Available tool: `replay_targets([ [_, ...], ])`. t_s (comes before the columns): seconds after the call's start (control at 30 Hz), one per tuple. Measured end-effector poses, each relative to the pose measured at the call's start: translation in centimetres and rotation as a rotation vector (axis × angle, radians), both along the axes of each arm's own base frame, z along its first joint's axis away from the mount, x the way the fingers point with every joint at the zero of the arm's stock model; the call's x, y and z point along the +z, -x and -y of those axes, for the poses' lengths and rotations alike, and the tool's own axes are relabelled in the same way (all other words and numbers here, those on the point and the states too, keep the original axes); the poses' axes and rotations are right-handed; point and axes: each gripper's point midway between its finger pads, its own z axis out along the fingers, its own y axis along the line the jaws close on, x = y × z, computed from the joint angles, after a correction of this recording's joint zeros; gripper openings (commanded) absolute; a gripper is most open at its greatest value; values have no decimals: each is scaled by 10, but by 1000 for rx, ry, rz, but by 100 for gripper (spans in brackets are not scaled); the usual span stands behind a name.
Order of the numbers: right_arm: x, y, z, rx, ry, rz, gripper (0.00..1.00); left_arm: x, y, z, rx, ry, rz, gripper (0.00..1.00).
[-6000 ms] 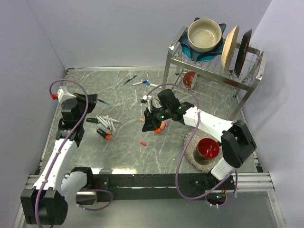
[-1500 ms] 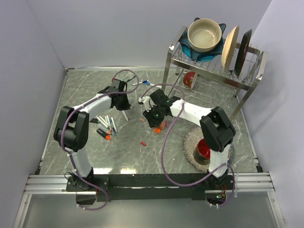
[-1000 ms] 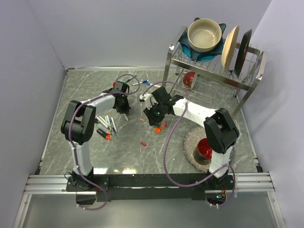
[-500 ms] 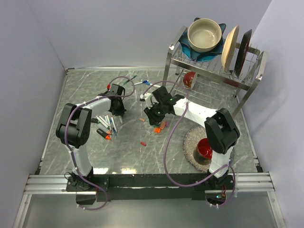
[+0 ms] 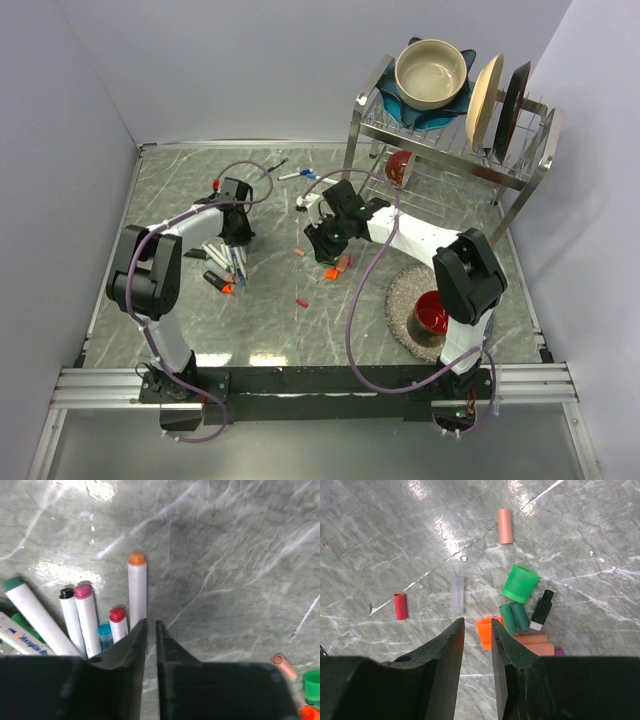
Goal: Open the pen caps
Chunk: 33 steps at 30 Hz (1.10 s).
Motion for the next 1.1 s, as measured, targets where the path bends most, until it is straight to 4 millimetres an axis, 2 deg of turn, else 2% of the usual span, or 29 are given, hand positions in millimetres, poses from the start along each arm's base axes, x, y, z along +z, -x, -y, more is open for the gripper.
replay_targets([
  [0.17, 1, 1, -1, 13, -4, 3, 35, 15, -8, -2, -12, 2, 34, 44],
  [0.3, 7, 3, 1, 36, -7, 13, 35, 37, -28, -2, -44, 25, 86, 49],
  [0.37, 10, 7, 3, 67, -11, 12, 35, 54, -48, -3, -77, 35, 127, 53],
  [0.47, 12, 15, 3, 112, -16, 0, 35, 77, -90, -8, -137, 19, 204, 55],
  [0.57, 14, 21, 5, 146, -20, -12, 35, 87, -130, -11, -203, -9, 262, 59],
  [0.7, 22, 25, 8, 170, -37, -7, 36, 71, -164, -13, -339, -80, 264, 64],
  [0.9, 36, 29, 10, 198, -69, 4, 36, 38, -193, -11, -531, -175, 251, 64],
  [1.1, 37, 34, 10, 222, -82, -12, 36, 23, -222, -1, -694, -215, 298, 63],
])
